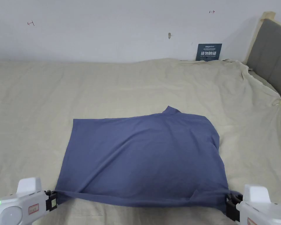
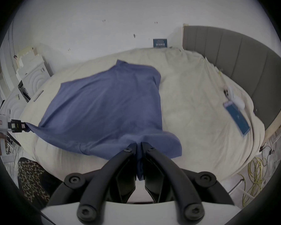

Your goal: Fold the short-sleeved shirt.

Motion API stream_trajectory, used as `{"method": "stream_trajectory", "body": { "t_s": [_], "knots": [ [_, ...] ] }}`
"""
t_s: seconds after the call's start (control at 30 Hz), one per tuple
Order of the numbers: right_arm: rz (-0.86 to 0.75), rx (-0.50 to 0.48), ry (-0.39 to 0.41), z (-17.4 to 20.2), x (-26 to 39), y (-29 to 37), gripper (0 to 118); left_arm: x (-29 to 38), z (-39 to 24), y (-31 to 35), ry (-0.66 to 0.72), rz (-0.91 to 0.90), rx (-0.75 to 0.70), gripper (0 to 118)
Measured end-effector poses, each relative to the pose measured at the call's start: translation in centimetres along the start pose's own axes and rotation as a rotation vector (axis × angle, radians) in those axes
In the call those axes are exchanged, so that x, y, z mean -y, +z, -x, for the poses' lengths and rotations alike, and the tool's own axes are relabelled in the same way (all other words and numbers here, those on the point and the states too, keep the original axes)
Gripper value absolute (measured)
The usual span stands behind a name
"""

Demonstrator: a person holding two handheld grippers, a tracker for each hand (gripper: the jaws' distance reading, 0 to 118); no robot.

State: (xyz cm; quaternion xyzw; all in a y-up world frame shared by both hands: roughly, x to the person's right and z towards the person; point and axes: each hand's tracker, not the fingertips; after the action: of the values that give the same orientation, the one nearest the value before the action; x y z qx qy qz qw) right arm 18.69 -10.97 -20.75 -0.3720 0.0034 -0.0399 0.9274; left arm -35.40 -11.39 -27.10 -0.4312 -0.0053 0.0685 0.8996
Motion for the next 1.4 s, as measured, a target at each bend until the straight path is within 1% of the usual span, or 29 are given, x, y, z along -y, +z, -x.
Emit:
{"method": "stream_trajectory", "body": {
  "t_s": [0.13, 0.33, 0.5, 0.6, 0.67, 0.8, 0.93, 1.0, 1.07, 1.13, 1.17, 1.2, 1.23, 1.27, 1.3, 1.33, 1.4],
  "knots": [
    [-0.061, -0.002, 0.031, 0.3, -4.0, -0.7, 4, -2.4, -0.1, -0.7, -0.01, -0.023, -0.007, 0],
    [-0.094, 0.0, 0.064, 0.4, -9.4, -4.0, 4, -6.4, -0.6, -2.8, -0.051, -0.047, -0.03, 0],
    [-0.08, 0.004, 0.097, 0.1, -12.4, -8.6, 4, -9.1, -0.7, -6.5, -0.091, -0.033, -0.057, 0],
    [-0.043, 0.009, 0.108, 0.0, -13.3, -11.8, 4, -10.0, -1.0, -9.5, -0.159, -0.001, -0.095, 0],
    [-0.007, 0.011, 0.09, -0.3, -13.5, -14.2, 4, -10.4, -1.2, -11.5, -0.189, 0.022, -0.11, 0],
    [0.075, 0.039, 0.061, -0.5, -13.1, -18.1, 4, -11.0, -1.3, -14.5, -0.198, 0.065, -0.11, 0],
    [0.144, 0.051, -0.004, -1.1, -12.2, -21.0, 5, -11.1, -1.3, -16.7, -0.207, 0.101, -0.121, 0],
    [0.169, 0.058, -0.024, -1.5, -11.6, -22.2, 5, -11.2, -1.6, -16.9, -0.21, 0.105, -0.129, 1],
    [0.176, 0.059, -0.03, -1.4, -11.4, -22.3, 6, -11.4, -1.9, -16.9, -0.223, 0.109, -0.146, 8],
    [0.171, 0.063, -0.037, -0.7, -11.5, -21.2, 7, -11.5, -2.2, -16.4, -0.228, 0.118, -0.141, 10],
    [0.164, 0.062, -0.033, -0.5, -11.7, -20.7, 14, -11.6, -2.2, -16.3, -0.226, 0.115, -0.138, 22],
    [0.157, 0.066, -0.02, -0.3, -12.0, -20.2, 26, -11.7, -2.2, -15.9, -0.223, 0.115, -0.137, 37],
    [0.151, 0.071, -0.007, -0.7, -12.2, -19.8, 45, -11.9, -2.2, -15.6, -0.217, 0.114, -0.139, 56],
    [0.139, 0.071, 0.003, -0.7, -12.5, -19.1, 72, -12.0, -2.2, -15.0, -0.2, 0.107, -0.136, 80],
    [0.115, 0.063, 0.005, -0.6, -12.7, -18.2, 86, -12.2, -2.4, -14.1, -0.183, 0.095, -0.127, 92],
    [0.079, 0.048, -0.005, -0.6, -13.0, -17.1, 92, -12.5, -2.5, -13.3, -0.165, 0.075, -0.118, 99],
    [0.026, 0.021, -0.028, -0.6, -13.8, -14.4, 93, -12.9, -2.8, -11.3, -0.154, 0.027, -0.11, 101]
  ]
}}
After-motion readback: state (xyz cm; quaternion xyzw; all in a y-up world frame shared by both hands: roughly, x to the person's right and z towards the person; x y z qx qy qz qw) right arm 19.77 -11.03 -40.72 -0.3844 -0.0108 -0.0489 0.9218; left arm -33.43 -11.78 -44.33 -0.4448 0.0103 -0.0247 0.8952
